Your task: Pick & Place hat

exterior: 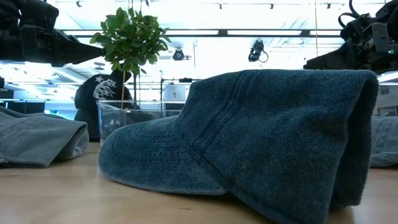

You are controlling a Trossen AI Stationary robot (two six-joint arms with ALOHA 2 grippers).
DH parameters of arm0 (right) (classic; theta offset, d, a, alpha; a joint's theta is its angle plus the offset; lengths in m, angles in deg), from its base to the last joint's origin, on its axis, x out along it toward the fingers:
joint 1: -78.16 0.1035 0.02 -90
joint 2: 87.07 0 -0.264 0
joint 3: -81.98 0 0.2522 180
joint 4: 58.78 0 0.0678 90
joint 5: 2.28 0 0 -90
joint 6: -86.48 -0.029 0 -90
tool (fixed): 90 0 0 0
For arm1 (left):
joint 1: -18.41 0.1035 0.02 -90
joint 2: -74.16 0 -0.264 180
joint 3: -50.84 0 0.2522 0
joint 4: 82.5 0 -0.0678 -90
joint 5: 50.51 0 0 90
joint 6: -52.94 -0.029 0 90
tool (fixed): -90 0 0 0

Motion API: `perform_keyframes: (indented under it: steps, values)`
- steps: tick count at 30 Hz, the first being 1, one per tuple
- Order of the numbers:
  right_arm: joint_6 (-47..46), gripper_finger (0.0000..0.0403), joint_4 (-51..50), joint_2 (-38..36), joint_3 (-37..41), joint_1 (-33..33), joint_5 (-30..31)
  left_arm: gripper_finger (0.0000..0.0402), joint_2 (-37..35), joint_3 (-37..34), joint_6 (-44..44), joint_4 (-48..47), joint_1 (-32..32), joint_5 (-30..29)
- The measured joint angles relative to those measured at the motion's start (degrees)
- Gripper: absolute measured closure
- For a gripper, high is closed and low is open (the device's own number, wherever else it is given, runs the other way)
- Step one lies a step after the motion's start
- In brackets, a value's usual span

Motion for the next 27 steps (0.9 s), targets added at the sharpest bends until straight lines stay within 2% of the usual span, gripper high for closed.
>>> perform_keyframes:
  steps: [17, 19, 23, 27]
  values:
    - [0.00, 0.0293, -0.01, -0.01, 0.01, 0.00, 0.00, 0.0236, 0.01, 0.00, 0.22, 0.00, 0.00, 0.01]
    - [0.00, 0.0293, 0.00, 0.00, 0.00, 0.00, 0.00, 0.0236, -0.01, 0.00, 4.41, 0.00, -0.01, 0.01]
    - [-0.46, 0.0293, 0.01, 0.01, 0.02, 0.01, 0.00, 0.0236, 0.00, 0.00, 18.83, 0.09, -0.01, 0.01]
    - [-5.07, 0.0293, 0.01, -0.01, -0.01, 0.01, -0.02, 0.0236, 0.00, 0.00, 28.25, 0.18, -0.01, 0.03]
